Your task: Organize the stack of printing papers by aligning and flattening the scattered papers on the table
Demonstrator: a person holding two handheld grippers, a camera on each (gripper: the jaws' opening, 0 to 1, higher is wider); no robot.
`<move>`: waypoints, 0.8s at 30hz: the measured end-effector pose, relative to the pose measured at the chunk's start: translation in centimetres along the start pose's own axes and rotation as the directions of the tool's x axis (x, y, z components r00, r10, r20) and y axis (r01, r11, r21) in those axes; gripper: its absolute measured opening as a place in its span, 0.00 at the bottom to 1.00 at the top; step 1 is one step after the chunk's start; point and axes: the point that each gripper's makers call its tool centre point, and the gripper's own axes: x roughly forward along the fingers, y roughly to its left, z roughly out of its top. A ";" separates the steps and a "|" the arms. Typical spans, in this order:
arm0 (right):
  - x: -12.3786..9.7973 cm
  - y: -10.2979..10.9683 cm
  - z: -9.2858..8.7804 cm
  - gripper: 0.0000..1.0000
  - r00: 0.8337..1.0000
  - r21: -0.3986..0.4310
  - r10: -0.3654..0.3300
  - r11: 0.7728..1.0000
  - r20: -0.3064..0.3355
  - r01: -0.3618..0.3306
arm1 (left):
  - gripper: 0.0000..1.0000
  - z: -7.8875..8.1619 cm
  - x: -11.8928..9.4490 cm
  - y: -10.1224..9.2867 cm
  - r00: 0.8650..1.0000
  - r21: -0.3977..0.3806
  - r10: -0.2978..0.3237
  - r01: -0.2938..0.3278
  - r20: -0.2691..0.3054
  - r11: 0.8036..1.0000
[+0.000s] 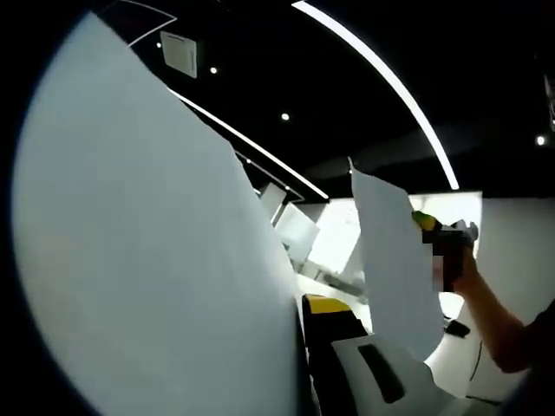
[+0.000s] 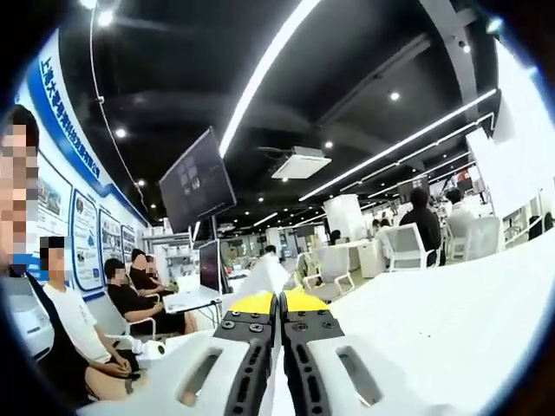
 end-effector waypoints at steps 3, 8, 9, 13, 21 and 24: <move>0.4 -0.5 -1.0 0.00 1.000 0.002 -0.006 1.000 -0.021 0.006 | 0.08 0.0 0.0 -0.1 1.000 0.001 -0.006 0.006 -0.002 1.000; 0.9 -1.2 -2.3 0.00 0.999 0.015 -0.015 1.000 -0.035 0.016 | 0.08 -0.1 0.0 -0.2 1.000 0.002 -0.013 0.013 -0.003 1.000; 1.1 -1.3 -2.5 0.00 0.999 0.018 -0.016 1.000 -0.036 0.016 | 0.08 -0.1 -0.1 -0.3 1.000 0.000 -0.015 0.015 -0.002 1.000; 1.5 -1.4 -3.2 0.00 0.999 0.045 -0.005 0.999 -0.039 0.007 | 0.09 -0.1 0.0 -0.3 1.000 -0.003 -0.019 0.019 -0.002 1.000; 2.2 -2.1 -4.1 0.00 0.999 0.058 -0.007 0.998 -0.042 0.009 | 0.10 -0.2 0.0 -0.5 1.000 -0.002 -0.020 0.020 -0.004 1.000; 2.3 -2.7 -4.1 0.00 0.999 0.068 -0.005 0.998 -0.038 0.007 | 0.11 -0.2 0.0 -0.5 1.000 -0.003 -0.019 0.019 -0.003 1.000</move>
